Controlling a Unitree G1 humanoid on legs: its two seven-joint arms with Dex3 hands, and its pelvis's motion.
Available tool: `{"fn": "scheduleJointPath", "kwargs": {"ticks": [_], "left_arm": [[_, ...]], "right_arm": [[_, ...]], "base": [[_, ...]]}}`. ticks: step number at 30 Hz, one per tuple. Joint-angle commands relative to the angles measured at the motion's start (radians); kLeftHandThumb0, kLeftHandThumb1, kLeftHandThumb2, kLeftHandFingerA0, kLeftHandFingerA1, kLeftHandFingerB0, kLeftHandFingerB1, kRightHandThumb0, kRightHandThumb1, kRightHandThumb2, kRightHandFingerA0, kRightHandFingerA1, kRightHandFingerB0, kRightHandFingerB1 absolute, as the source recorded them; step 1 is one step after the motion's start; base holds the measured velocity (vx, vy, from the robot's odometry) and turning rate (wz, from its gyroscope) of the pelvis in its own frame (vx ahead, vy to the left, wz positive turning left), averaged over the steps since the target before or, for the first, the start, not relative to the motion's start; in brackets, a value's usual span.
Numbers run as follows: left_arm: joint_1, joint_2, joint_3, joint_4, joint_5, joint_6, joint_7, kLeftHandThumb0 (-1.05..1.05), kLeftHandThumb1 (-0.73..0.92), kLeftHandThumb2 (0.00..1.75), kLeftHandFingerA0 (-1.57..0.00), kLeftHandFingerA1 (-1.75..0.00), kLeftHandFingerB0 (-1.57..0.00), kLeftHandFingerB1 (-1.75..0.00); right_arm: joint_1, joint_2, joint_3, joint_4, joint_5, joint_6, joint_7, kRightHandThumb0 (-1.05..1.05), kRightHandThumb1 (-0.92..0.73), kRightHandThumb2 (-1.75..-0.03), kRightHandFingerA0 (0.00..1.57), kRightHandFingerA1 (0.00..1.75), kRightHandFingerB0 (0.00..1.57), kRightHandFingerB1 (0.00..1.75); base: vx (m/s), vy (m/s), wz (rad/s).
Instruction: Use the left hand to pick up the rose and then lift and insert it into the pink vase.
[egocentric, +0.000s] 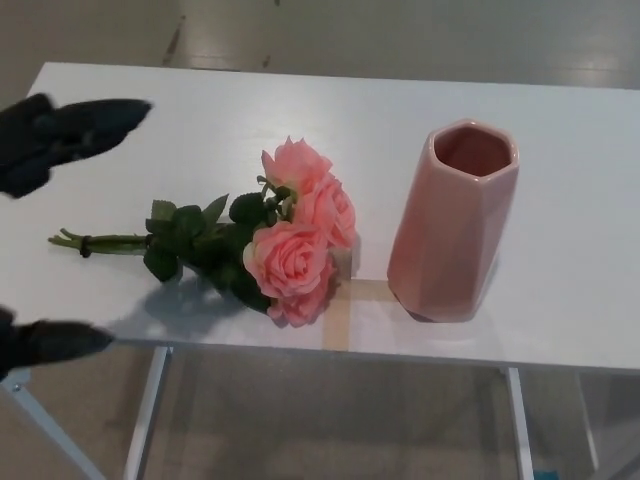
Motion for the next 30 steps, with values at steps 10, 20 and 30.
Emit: {"fn": "scheduleJointPath", "kwargs": {"ticks": [10,20,30], "left_arm": [[-0.362,0.038,-0.414,0.354,0.578,0.213,0.156,-0.61,0.41,0.57,0.0,-0.18,-0.08,-0.25],[-0.519,-0.004,-0.557,0.537,0.678,0.251,0.189,-0.58,0.42,0.55,0.0,-0.19,-0.06,-0.24],[-0.616,-0.058,-0.636,0.63,0.709,0.285,0.208,-0.51,0.33,0.72,0.0,-0.15,-0.06,-0.27]], "right_arm": [[-0.01,-0.013,0.005,0.002,0.005,0.001,0.035,-0.39,-0.55,-0.92,0.61,0.62,0.49,0.55],[-0.015,-0.012,-0.002,-0.002,0.013,-0.004,0.05,-0.36,-0.55,-0.93,0.64,0.63,0.51,0.57],[-0.018,-0.019,0.009,-0.011,0.004,-0.014,0.074,-0.39,-0.56,-0.92,0.62,0.62,0.53,0.57]], "base": [[0.0,0.0,0.0],[0.0,0.0,0.0],[0.0,0.0,0.0]]}}
